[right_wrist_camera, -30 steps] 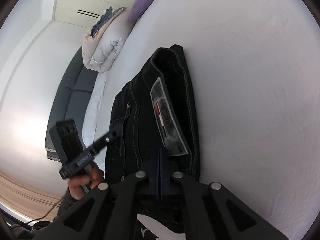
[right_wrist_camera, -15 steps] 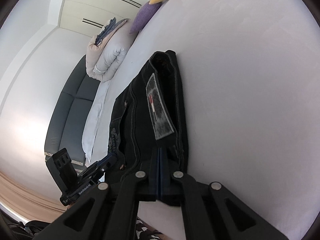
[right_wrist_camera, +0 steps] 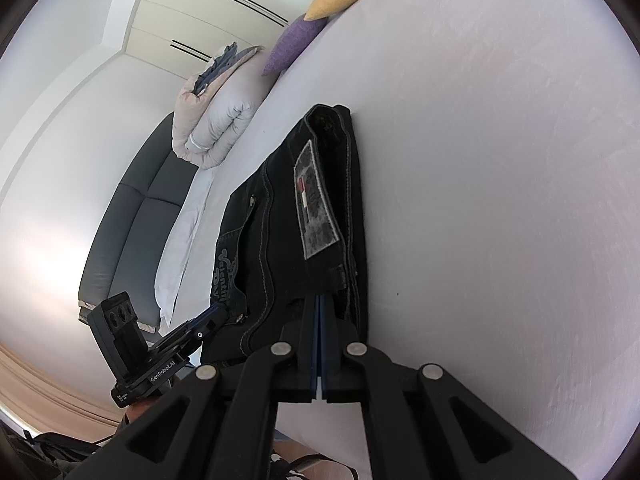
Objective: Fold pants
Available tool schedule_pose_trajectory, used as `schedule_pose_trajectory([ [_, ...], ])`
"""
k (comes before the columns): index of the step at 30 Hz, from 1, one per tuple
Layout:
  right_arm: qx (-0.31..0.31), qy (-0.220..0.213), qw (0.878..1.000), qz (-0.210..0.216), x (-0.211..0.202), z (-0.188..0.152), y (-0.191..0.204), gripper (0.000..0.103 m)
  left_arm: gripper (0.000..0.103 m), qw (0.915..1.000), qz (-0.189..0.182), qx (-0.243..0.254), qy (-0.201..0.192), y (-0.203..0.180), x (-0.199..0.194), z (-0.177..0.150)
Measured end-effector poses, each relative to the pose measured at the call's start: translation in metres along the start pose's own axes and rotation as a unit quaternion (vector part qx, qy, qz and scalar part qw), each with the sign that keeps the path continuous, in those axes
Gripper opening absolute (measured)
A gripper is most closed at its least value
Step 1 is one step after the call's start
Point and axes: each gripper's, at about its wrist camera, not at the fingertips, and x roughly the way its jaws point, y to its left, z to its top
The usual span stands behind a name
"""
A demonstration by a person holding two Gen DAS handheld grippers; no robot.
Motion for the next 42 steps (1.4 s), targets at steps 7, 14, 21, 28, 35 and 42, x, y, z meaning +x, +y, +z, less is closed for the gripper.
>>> schedule_pose_trajectory([
  [7, -0.003, -0.016, 1.000, -0.015, -0.026, 0.002, 0.000, 0.035, 0.017, 1.0000, 0.001, -0.004, -0.008, 0.001, -0.013, -0.006],
  [14, 0.003, -0.034, 0.999, -0.021, -0.040, 0.027, -0.001, 0.055, 0.043, 0.9977, -0.003, -0.057, -0.037, 0.023, -0.049, -0.006],
  [21, -0.003, 0.010, 0.999, -0.030, -0.001, 0.059, 0.007, 0.064, 0.084, 0.9886, -0.041, -0.138, -0.042, 0.066, -0.041, 0.009],
  [28, 0.018, 0.063, 0.996, -0.059, 0.038, 0.082, 0.001, 0.064, 0.084, 0.9807, -0.087, -0.175, 0.008, 0.087, 0.004, 0.034],
  [35, 0.038, 0.082, 0.995, -0.045, 0.057, 0.096, -0.002, 0.063, 0.078, 0.9776, -0.118, -0.161, 0.066, 0.080, 0.043, 0.048],
  [42, 0.034, 0.089, 0.994, -0.047, 0.075, 0.091, 0.004, 0.049, 0.054, 0.9761, -0.118, -0.166, 0.075, 0.085, 0.050, 0.049],
])
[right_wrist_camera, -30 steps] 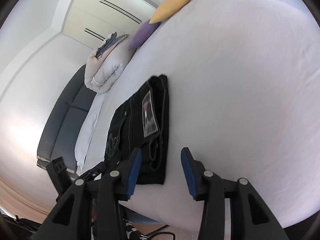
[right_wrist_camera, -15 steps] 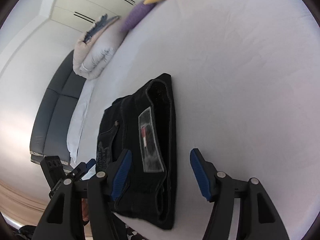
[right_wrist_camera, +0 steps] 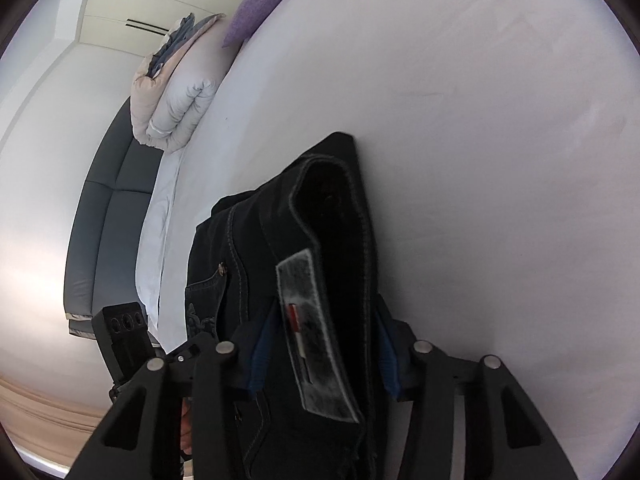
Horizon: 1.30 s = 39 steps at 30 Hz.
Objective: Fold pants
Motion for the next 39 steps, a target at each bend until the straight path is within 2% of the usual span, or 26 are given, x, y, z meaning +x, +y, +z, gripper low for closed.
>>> schedule_pose_trajectory([
  [5, -0.023, -0.009, 0.999, -0.022, 0.001, -0.005, 0.010, 0.031, 0.036, 1.0000, -0.003, -0.003, -0.006, 0.003, -0.005, 0.001],
  [6, -0.030, -0.015, 0.999, -0.029, -0.002, -0.006, 0.013, 0.029, 0.030, 0.9999, -0.005, -0.004, -0.009, 0.001, -0.006, 0.002],
  [10, -0.050, -0.036, 0.997, -0.035, -0.013, -0.008, 0.027, 0.022, 0.022, 0.9998, -0.005, 0.009, -0.018, -0.011, -0.014, 0.007],
  [20, -0.087, -0.084, 0.992, -0.024, -0.048, 0.004, 0.055, 0.020, 0.020, 0.9962, -0.008, 0.068, -0.054, -0.053, -0.061, 0.021],
  [23, -0.098, -0.095, 0.990, -0.028, -0.062, 0.020, 0.061, 0.020, 0.020, 0.9946, -0.008, 0.085, -0.059, -0.066, -0.069, 0.029],
  [28, -0.107, -0.109, 0.988, -0.038, -0.073, 0.065, 0.062, 0.020, 0.020, 0.9938, -0.004, 0.092, -0.062, -0.073, -0.081, 0.050],
  [34, -0.084, -0.103, 0.990, -0.040, -0.056, 0.117, 0.033, 0.021, 0.020, 0.9937, 0.016, 0.100, -0.050, -0.060, -0.070, 0.063],
  [39, -0.065, -0.080, 0.993, -0.048, -0.023, 0.136, 0.001, 0.021, 0.020, 0.9965, 0.022, 0.078, -0.020, -0.040, -0.031, 0.042],
])
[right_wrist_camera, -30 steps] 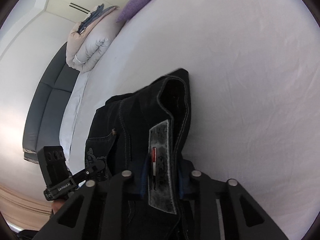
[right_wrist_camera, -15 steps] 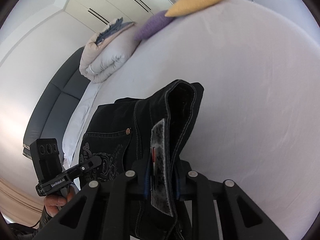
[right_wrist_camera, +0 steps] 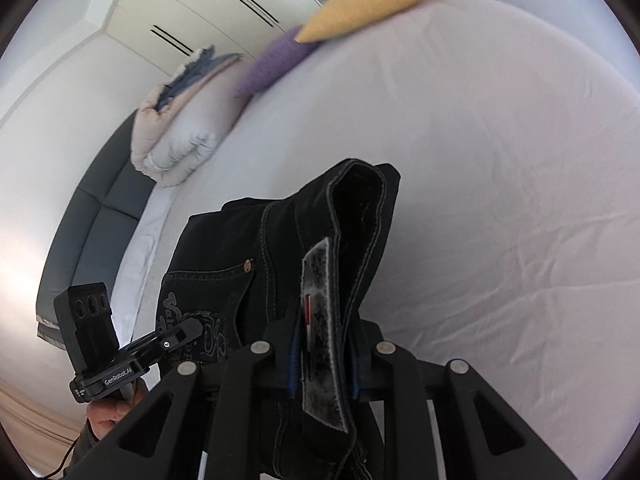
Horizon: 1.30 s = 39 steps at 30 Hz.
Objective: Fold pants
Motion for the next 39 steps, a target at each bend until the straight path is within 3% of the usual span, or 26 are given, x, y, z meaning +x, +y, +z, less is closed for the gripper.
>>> schedule_pose_trajectory([
  [3, 0.009, 0.003, 1.000, 0.003, 0.015, -0.001, -0.013, 0.022, 0.021, 0.9999, -0.005, -0.009, 0.007, 0.012, 0.009, -0.023],
  [8, 0.011, 0.002, 1.000, 0.018, 0.023, -0.003, -0.027, 0.030, 0.028, 0.9998, -0.015, -0.015, 0.006, 0.021, 0.020, -0.028],
  [13, 0.017, -0.011, 0.999, 0.025, 0.023, -0.009, -0.031, 0.031, 0.042, 0.9998, -0.003, -0.022, 0.000, 0.023, 0.020, -0.041],
  [19, 0.019, -0.018, 0.999, 0.030, 0.023, -0.011, -0.033, 0.033, 0.046, 0.9997, 0.001, -0.024, -0.007, 0.023, 0.022, -0.044],
  [25, 0.027, -0.029, 0.998, 0.041, 0.017, -0.011, -0.038, 0.039, 0.055, 0.9996, 0.023, -0.011, -0.015, 0.025, 0.009, -0.050],
  [31, 0.020, -0.052, 0.998, -0.001, -0.006, -0.025, -0.034, 0.051, 0.063, 0.9959, 0.076, 0.022, -0.044, 0.014, -0.018, -0.068],
  [34, 0.022, -0.068, 0.997, -0.040, -0.025, -0.036, -0.029, 0.053, 0.074, 0.9861, 0.137, 0.051, -0.079, -0.001, -0.042, -0.088],
  [36, 0.007, -0.090, 0.994, -0.069, -0.044, -0.047, -0.018, 0.056, 0.080, 0.9732, 0.182, 0.080, -0.116, -0.019, -0.062, -0.105],
  [39, -0.020, -0.130, 0.987, -0.092, -0.075, -0.066, 0.004, 0.069, 0.095, 0.9529, 0.228, 0.101, -0.172, -0.045, -0.095, -0.128],
])
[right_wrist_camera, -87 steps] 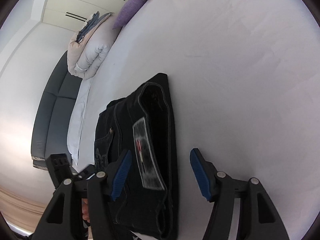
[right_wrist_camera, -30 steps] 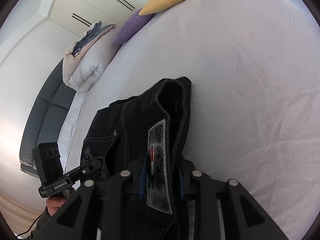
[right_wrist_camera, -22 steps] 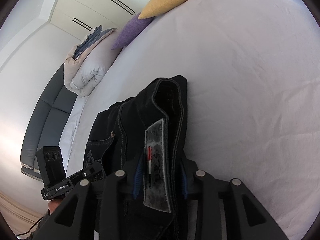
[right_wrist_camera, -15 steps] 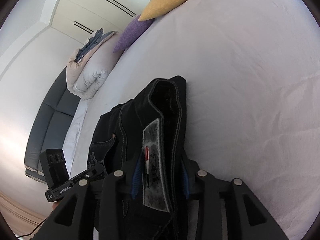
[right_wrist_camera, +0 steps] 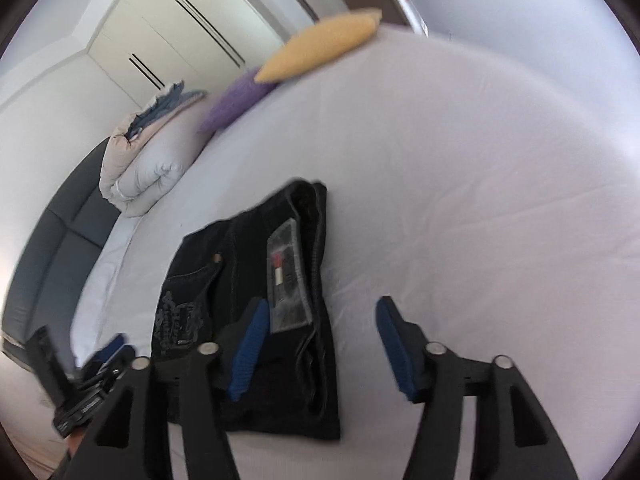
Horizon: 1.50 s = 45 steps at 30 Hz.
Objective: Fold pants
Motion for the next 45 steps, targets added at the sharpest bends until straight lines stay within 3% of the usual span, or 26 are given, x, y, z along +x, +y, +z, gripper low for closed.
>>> schedule_pose_trajectory([
  [3, -0.030, -0.056, 0.998, -0.031, -0.045, -0.013, 0.022, 0.086, 0.103, 0.9962, 0.037, 0.021, -0.076, -0.014, -0.054, -0.004],
  [5, -0.048, -0.097, 0.993, -0.050, -0.075, -0.024, 0.036, 0.100, 0.103, 0.9900, 0.070, 0.043, -0.115, -0.026, -0.088, -0.008],
  [9, -0.085, -0.159, 0.980, -0.085, -0.126, -0.045, 0.062, 0.103, 0.103, 0.9814, 0.118, 0.048, -0.143, -0.047, -0.141, -0.017],
  [11, -0.092, -0.184, 0.975, -0.089, -0.149, -0.055, 0.071, 0.103, 0.103, 0.9789, 0.134, 0.041, -0.148, -0.053, -0.163, -0.022],
  [12, -0.094, -0.194, 0.972, -0.088, -0.158, -0.059, 0.075, 0.103, 0.103, 0.9806, 0.124, 0.036, -0.148, -0.055, -0.173, -0.024],
  [19, -0.104, -0.238, 0.959, -0.111, -0.216, -0.087, 0.098, 0.103, 0.103, 0.9909, 0.103, 0.002, -0.087, -0.058, -0.210, -0.041],
  [22, -0.116, -0.232, 0.960, -0.110, -0.232, -0.097, 0.107, 0.103, 0.103, 0.9952, 0.077, -0.027, -0.054, -0.055, -0.217, -0.048],
  [30, -0.111, -0.155, 0.976, -0.108, -0.238, -0.122, 0.116, 0.103, 0.103, 0.9975, 0.041, -0.057, -0.006, -0.062, -0.212, -0.065],
  [38, -0.144, -0.130, 0.975, -0.110, -0.223, -0.143, 0.138, 0.103, 0.103, 0.9983, 0.026, -0.048, 0.022, -0.074, -0.191, -0.077],
  [45, -0.146, -0.105, 0.977, -0.111, -0.210, -0.146, 0.141, 0.103, 0.103, 0.9974, 0.040, -0.050, 0.033, -0.069, -0.170, -0.083],
])
